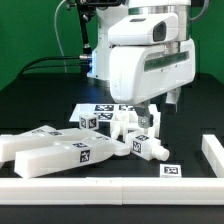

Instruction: Assemble chair

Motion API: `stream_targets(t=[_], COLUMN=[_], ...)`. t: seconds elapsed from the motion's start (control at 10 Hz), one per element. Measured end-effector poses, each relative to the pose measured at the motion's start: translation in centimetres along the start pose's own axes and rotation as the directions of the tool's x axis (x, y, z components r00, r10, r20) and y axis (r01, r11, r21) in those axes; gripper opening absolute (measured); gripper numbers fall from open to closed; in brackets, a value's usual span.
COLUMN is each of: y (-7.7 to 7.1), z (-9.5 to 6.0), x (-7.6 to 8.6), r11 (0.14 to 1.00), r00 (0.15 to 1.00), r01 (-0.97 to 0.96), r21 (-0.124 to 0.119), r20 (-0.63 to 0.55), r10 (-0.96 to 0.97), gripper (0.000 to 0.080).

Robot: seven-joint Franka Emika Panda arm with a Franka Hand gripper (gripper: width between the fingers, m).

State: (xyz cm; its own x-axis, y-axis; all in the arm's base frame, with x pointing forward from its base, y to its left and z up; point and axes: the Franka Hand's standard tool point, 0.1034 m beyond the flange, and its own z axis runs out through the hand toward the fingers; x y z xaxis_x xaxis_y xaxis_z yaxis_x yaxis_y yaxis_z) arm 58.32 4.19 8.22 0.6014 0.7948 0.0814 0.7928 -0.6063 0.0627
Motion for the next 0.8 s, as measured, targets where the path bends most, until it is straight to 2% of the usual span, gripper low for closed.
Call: stream_targets(t=[0.1, 0.2, 0.3, 0.4, 0.6, 0.8], y=[0.0, -0.4, -1.2, -1.8, -2.5, -2.6], z=[0.2, 1.6, 4.0, 5.4, 6.6, 7.3], x=[-0.2, -1.3, -2.4, -2.2, -2.4, -2.5], r11=[1.0, 0.999, 0.994, 0.993, 0.992, 0.991], r00=[1.0, 0.999, 0.996, 0.995, 0.995, 0.995], r01=[-0.003, -0.044, -0.084, -0.097, -0.096, -0.098], r21=[0.003, 0.028, 0.063, 0.069, 0.081, 0.086], r20=[0.003, 0.009, 0.03, 0.029, 0.036, 0.04], r10=[0.003, 0.044, 0.082, 0.095, 0.093, 0.095], gripper=[0.065, 0.065, 0.065, 0.065, 0.065, 0.065])
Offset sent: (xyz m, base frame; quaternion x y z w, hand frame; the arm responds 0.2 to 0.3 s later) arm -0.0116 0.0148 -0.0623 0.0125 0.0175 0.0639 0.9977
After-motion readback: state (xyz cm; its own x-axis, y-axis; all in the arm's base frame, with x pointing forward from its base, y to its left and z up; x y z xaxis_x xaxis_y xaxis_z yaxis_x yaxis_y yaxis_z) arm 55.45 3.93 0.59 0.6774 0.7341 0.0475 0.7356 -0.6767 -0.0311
